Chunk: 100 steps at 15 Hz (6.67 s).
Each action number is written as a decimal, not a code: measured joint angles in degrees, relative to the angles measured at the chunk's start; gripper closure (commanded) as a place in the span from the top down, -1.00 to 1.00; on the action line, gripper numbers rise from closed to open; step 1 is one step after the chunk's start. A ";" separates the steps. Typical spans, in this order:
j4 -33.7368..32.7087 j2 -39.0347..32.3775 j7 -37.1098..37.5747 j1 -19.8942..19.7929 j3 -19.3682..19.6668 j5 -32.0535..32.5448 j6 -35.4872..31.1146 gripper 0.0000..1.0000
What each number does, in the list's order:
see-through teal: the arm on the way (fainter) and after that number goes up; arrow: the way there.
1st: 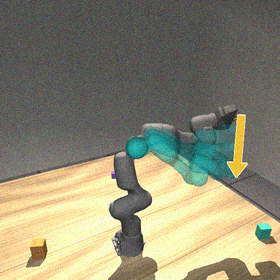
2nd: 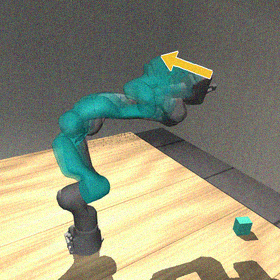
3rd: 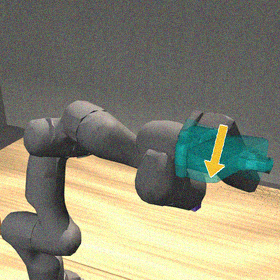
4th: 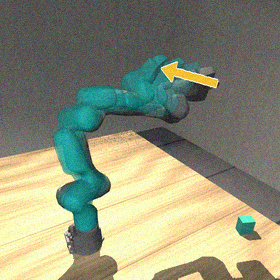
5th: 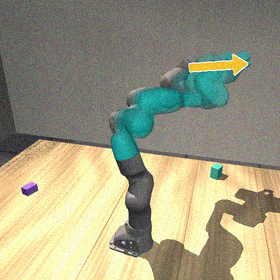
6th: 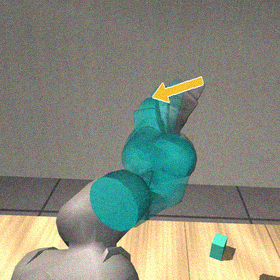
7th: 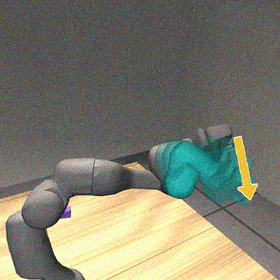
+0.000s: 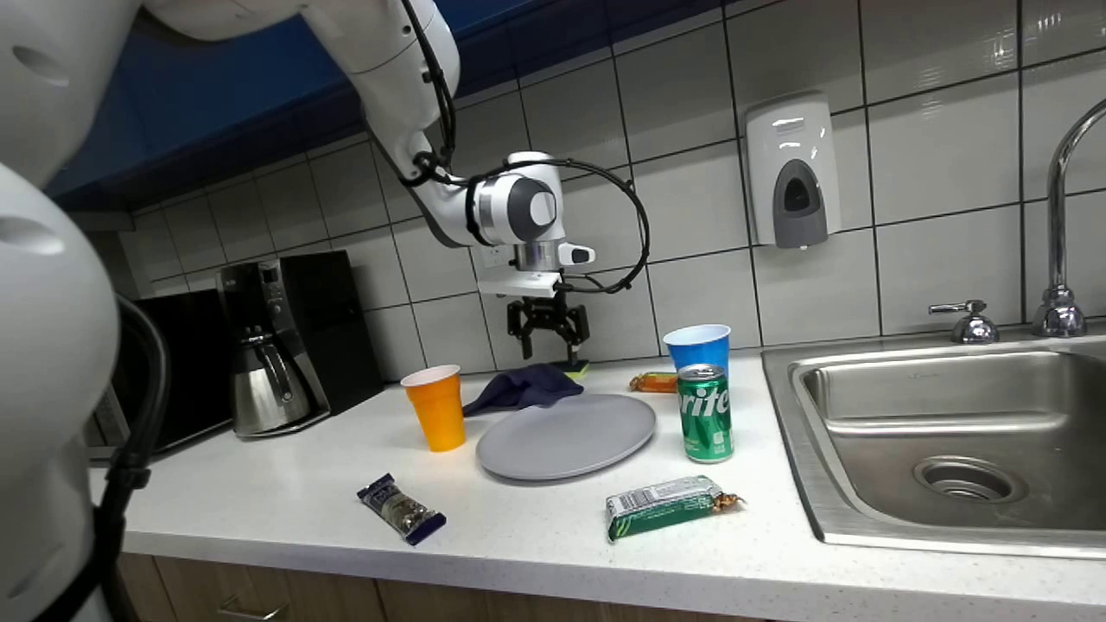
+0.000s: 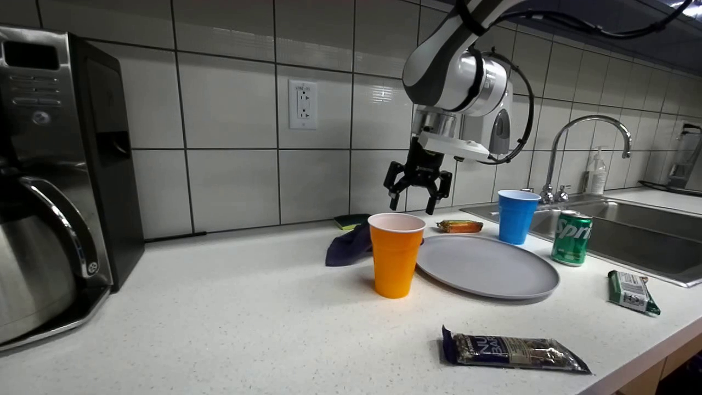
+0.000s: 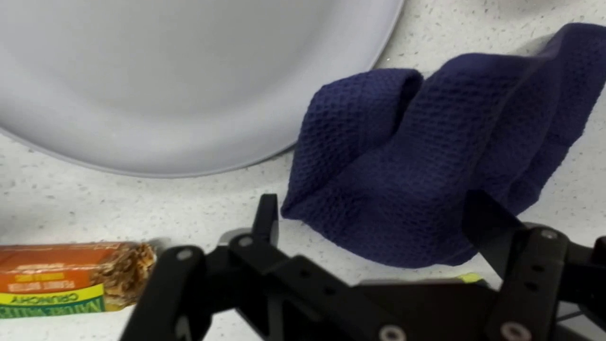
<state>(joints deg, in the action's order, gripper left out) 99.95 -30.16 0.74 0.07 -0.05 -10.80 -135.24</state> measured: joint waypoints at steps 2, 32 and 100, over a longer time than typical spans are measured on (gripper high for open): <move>0.00 0.05 1.31 0.01 1.35 1.83 0.01 1.00; -0.17 -1.55 44.52 4.33 11.20 9.57 1.79 1.00; -21.81 -14.01 73.57 3.21 13.14 8.46 13.67 -0.68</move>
<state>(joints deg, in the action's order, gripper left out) 78.14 -44.17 74.30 3.28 13.09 -2.33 -121.57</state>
